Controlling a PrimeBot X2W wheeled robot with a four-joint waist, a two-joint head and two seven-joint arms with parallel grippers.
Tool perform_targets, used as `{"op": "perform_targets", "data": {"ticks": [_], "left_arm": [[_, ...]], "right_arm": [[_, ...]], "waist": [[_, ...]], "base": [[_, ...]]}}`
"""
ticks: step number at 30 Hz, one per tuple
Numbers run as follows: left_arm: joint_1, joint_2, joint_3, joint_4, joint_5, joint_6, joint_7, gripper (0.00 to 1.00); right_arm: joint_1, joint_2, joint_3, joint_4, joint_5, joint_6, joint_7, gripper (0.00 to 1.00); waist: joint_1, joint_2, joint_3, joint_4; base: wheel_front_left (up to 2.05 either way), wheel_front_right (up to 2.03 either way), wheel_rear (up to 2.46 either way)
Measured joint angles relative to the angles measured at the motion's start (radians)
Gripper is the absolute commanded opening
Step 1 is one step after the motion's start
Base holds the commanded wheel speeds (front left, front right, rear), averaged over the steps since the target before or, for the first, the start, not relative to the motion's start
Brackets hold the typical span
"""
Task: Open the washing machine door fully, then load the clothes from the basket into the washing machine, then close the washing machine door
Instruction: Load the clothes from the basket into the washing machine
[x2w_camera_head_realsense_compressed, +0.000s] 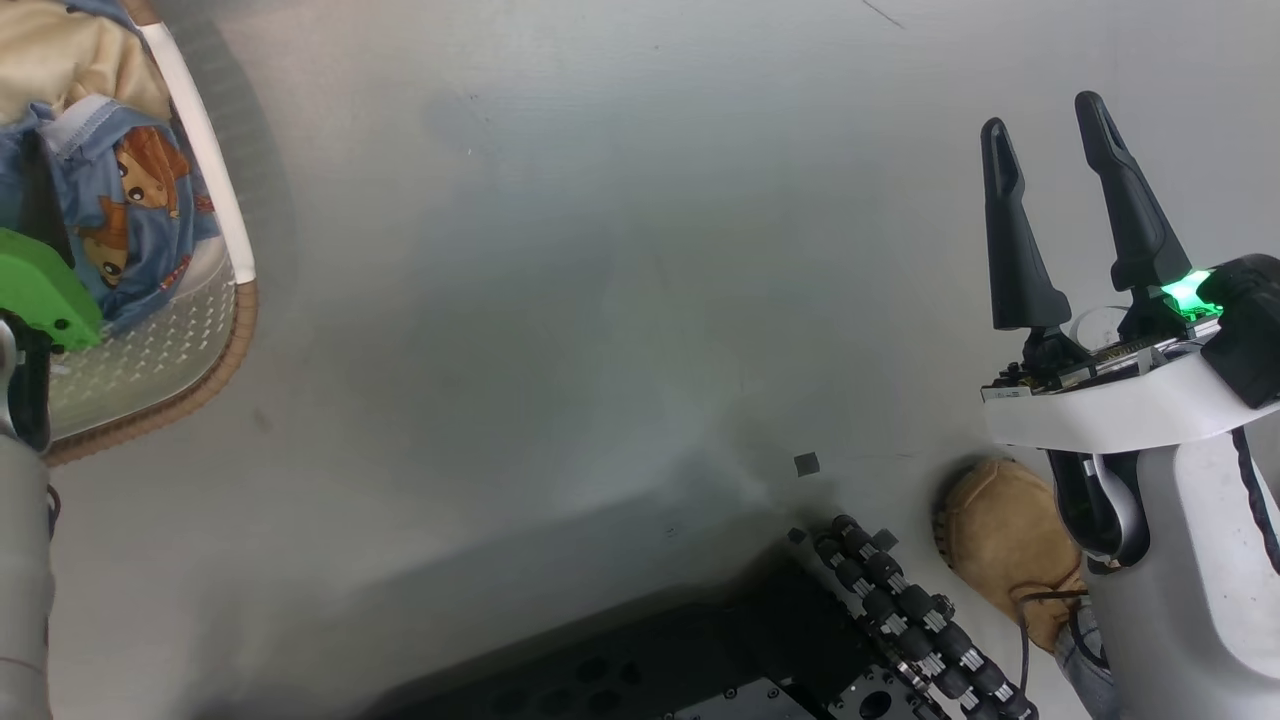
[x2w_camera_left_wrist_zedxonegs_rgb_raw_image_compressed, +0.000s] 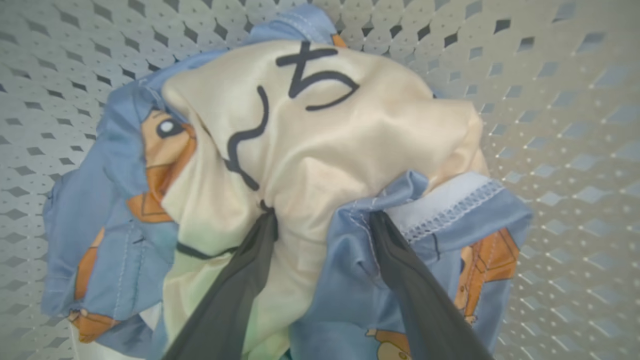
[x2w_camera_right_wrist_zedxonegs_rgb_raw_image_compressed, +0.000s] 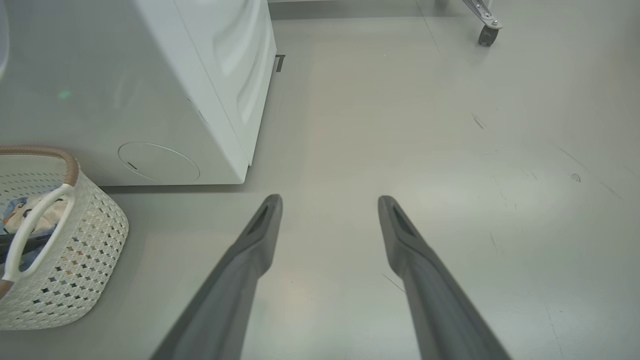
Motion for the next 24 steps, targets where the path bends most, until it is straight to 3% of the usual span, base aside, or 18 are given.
{"op": "perform_targets", "data": {"ticks": [11, 15, 16, 24], "left_arm": [[-0.048, 0.005, -0.049, 0.056, 0.017, -0.008, 0.014, 1.0], [-0.067, 0.008, -0.057, 0.08, 0.017, -0.008, 0.023, 0.33], [-0.071, 0.008, -0.058, 0.087, 0.017, -0.008, 0.023, 0.0], [-0.099, -0.003, -0.051, 0.112, 0.012, -0.009, -0.003, 0.0]], "right_arm": [[0.0, 0.0, 0.005, -0.001, 0.001, 0.0, 0.0, 1.0], [0.001, -0.003, 0.003, -0.001, 0.002, 0.0, 0.0, 1.0], [0.001, -0.004, 0.002, -0.002, 0.002, 0.0, 0.0, 1.0], [0.001, -0.006, -0.006, -0.005, 0.002, 0.0, 0.0, 1.0]], "waist": [[0.0, 0.0, 0.012, -0.008], [0.0, 0.0, 0.017, -0.011], [0.0, 0.0, 0.018, -0.012], [0.0, 0.0, 0.026, -0.01]], "base": [[0.0, 0.0, 0.0], [0.0, 0.0, 0.0], [0.0, 0.0, 0.0], [0.0, 0.0, 0.0]]}}
